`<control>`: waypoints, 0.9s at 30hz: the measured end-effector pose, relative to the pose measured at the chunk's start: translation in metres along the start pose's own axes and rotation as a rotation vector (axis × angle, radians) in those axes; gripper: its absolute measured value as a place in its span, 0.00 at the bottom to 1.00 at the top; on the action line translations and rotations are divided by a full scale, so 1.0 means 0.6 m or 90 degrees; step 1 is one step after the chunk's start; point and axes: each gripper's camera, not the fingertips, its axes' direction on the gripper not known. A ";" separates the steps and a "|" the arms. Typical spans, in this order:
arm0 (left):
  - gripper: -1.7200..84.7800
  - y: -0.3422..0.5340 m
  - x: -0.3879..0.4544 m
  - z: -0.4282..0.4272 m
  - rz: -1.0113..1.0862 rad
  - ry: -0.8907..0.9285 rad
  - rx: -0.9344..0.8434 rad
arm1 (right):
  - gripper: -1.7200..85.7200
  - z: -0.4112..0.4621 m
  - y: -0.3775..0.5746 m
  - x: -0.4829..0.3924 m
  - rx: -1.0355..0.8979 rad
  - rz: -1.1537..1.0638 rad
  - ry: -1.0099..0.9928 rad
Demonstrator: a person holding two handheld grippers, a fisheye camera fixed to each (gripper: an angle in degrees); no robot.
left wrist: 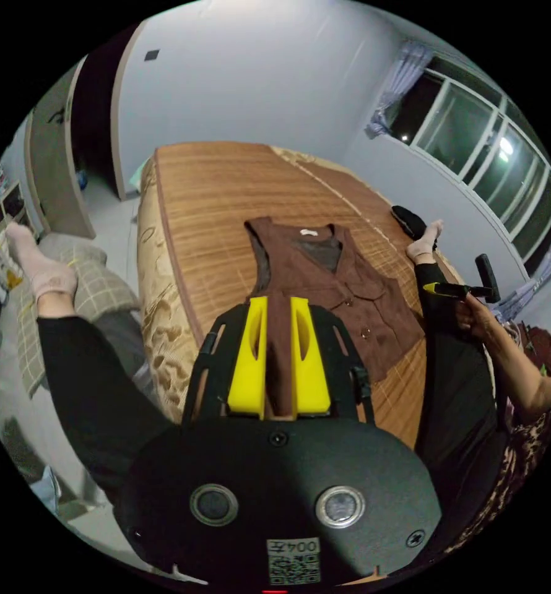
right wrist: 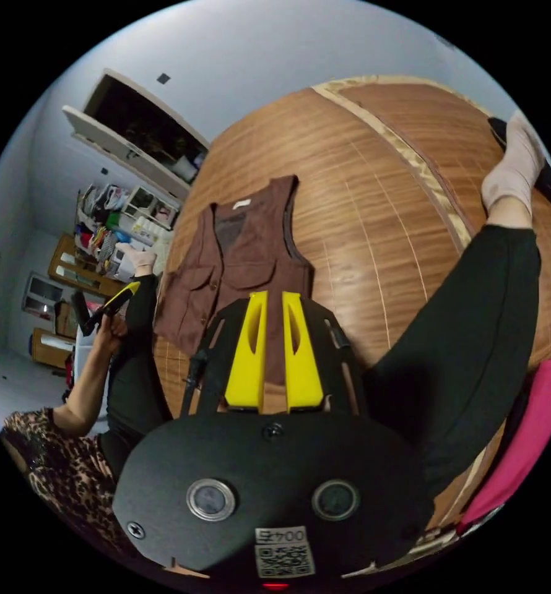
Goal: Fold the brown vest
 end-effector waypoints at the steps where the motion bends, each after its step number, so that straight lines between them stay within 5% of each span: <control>1: 0.10 -0.006 0.016 0.029 0.020 -0.006 -0.004 | 0.09 0.013 -0.009 -0.006 -0.005 -0.018 -0.002; 9: 0.11 -0.017 0.059 0.171 0.054 -0.091 -0.054 | 0.12 0.098 -0.059 -0.008 -0.111 -0.069 0.125; 16: 0.11 -0.009 0.080 0.220 0.048 -0.092 -0.109 | 0.10 0.020 -0.147 0.031 0.025 -0.057 -0.048; 27: 0.11 -0.001 0.106 0.250 0.045 -0.092 -0.098 | 0.11 0.109 -0.364 0.164 0.018 0.048 -0.251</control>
